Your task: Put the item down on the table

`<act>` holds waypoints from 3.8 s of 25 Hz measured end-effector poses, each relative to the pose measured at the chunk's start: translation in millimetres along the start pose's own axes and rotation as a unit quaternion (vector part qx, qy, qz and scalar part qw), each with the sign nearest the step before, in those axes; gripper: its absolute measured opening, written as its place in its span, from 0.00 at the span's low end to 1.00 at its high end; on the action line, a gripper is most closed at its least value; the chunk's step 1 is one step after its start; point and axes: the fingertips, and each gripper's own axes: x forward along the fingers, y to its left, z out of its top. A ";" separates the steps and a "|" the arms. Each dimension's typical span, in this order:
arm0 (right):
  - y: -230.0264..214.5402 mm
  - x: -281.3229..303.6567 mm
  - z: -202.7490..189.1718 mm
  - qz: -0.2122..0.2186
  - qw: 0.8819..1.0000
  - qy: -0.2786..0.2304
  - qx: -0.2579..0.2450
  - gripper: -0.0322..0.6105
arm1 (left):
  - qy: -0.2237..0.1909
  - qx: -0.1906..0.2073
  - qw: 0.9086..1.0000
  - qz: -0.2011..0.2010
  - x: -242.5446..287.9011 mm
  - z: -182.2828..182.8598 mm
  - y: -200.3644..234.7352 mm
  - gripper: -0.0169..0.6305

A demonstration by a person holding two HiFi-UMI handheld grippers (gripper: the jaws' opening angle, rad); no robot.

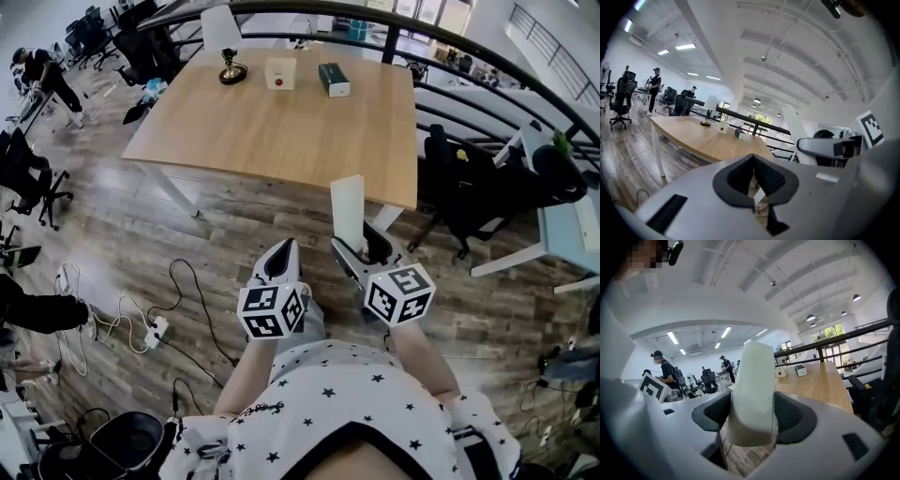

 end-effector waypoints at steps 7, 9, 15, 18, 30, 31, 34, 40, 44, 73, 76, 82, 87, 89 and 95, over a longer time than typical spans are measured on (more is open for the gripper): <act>-20.4 63.5 30.2 -0.011 1.000 -0.003 0.004 0.49 | 0.003 0.000 1.000 -0.012 55.7 36.6 38.8 0.05; -24.4 81.4 40.0 -0.015 1.000 -0.004 0.006 0.49 | 0.005 0.002 1.000 -0.018 70.0 48.0 49.0 0.05; -36.0 133.7 61.7 -0.024 1.000 -0.008 0.006 0.49 | 0.009 0.006 1.000 -0.027 111.6 75.8 82.3 0.05; -44.5 155.7 68.0 -0.028 1.000 -0.008 0.005 0.49 | 0.011 0.007 0.999 -0.031 131.3 84.2 94.9 0.05; -79.2 213.5 72.7 -0.049 0.999 0.005 0.013 0.50 | 0.028 0.012 0.999 -0.041 181.3 99.0 124.9 0.05; -83.0 217.0 70.8 -0.051 0.999 0.008 0.016 0.49 | 0.030 0.012 0.999 -0.040 184.8 98.6 126.8 0.05; -94.6 226.4 64.1 -0.056 0.998 0.020 0.020 0.49 | 0.037 0.008 0.999 -0.036 195.0 95.9 131.6 0.05; -126.7 255.4 54.6 -0.059 0.997 0.044 0.025 0.49 | 0.044 -0.001 0.999 -0.026 227.1 94.8 141.3 0.05; -148.6 277.4 51.8 -0.057 0.996 0.065 0.018 0.49 | 0.044 -0.008 0.999 -0.015 249.0 100.9 148.2 0.05; -248.2 386.3 -64.7 -0.065 0.950 0.304 -0.018 0.49 | 0.097 -0.023 0.995 0.011 338.0 81.1 176.6 0.05; -251.7 389.9 -73.8 -0.066 0.942 0.328 -0.022 0.49 | 0.100 -0.023 0.995 0.012 339.1 79.4 176.6 0.05; -254.3 396.8 -82.6 -0.073 0.928 0.364 -0.038 0.50 | 0.103 -0.024 0.994 0.011 340.9 77.4 179.5 0.05; -253.8 399.7 -86.4 -0.082 0.921 0.376 -0.054 0.50 | 0.104 -0.025 0.994 0.010 340.5 78.0 181.0 0.05; -254.1 399.4 -86.8 -0.085 0.921 0.376 -0.057 0.50 | 0.103 -0.025 0.994 0.009 339.2 78.7 180.0 0.05; -252.5 399.2 -86.9 -0.093 0.924 0.366 -0.063 0.50 | 0.099 -0.023 0.995 0.009 325.5 79.4 179.1 0.05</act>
